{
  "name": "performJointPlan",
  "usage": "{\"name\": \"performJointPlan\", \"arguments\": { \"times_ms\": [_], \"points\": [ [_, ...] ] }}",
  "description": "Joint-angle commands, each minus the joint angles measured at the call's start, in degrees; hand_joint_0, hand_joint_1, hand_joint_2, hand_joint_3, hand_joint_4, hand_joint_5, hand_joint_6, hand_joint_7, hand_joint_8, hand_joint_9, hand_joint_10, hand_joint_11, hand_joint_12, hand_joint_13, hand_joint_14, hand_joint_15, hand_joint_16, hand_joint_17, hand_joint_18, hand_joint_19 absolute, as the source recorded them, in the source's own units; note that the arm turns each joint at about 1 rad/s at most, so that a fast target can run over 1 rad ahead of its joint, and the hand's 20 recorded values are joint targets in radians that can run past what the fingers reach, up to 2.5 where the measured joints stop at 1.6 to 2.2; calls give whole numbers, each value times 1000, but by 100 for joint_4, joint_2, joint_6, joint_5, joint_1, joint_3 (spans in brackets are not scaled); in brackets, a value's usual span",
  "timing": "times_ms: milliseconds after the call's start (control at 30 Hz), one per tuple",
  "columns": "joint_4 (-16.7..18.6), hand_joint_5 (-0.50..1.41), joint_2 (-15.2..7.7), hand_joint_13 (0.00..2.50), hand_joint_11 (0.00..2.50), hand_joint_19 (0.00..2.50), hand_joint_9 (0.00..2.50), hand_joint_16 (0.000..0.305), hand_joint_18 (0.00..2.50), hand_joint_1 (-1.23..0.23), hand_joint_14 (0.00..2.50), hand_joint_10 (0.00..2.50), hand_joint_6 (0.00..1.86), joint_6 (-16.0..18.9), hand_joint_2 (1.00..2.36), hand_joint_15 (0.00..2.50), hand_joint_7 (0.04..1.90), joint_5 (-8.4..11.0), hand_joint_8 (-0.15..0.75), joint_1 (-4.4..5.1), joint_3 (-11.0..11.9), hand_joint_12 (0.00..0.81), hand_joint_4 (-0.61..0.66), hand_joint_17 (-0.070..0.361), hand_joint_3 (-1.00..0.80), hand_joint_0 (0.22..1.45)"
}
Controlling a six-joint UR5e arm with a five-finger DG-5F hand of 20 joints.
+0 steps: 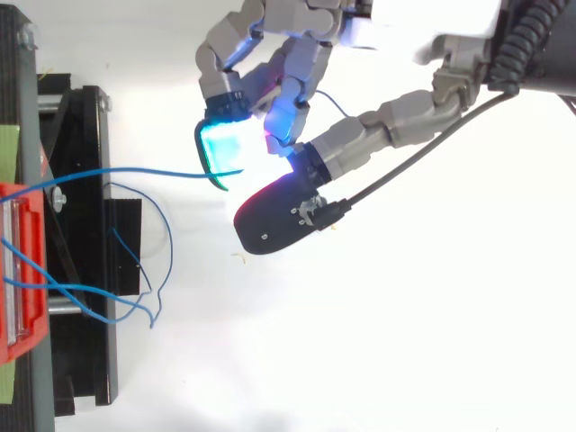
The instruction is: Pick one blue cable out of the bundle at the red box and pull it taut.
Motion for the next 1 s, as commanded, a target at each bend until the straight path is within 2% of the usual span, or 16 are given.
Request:
{"name": "performJointPlan", "arguments": {
  "times_ms": [0, 333, 767, 967],
  "points": [
    [0, -119, 4, 763, 1357, 444, 1297, 53, 675, -731, 16, 16, 884, 0, 1012, 438, 1172, 0, 360, 5, 0, 389, 191, 118, -331, 594],
    [0, -115, 4, 754, 1362, 449, 1299, 53, 668, -696, 16, 15, 885, 0, 1011, 440, 1172, 0, 356, 5, 0, 390, 188, 119, -323, 586],
    [0, -108, 4, 764, 1343, 403, 1292, 56, 702, -855, 15, 12, 895, 0, 1017, 421, 1229, 0, 384, 5, 0, 406, 141, 126, -118, 627],
    [0, -110, -5, 747, 1343, 400, 1280, 55, 686, -880, 16, 13, 901, 0, 1019, 421, 1279, 0, 379, 5, 0, 398, 110, 123, -95, 650]
  ]
}}
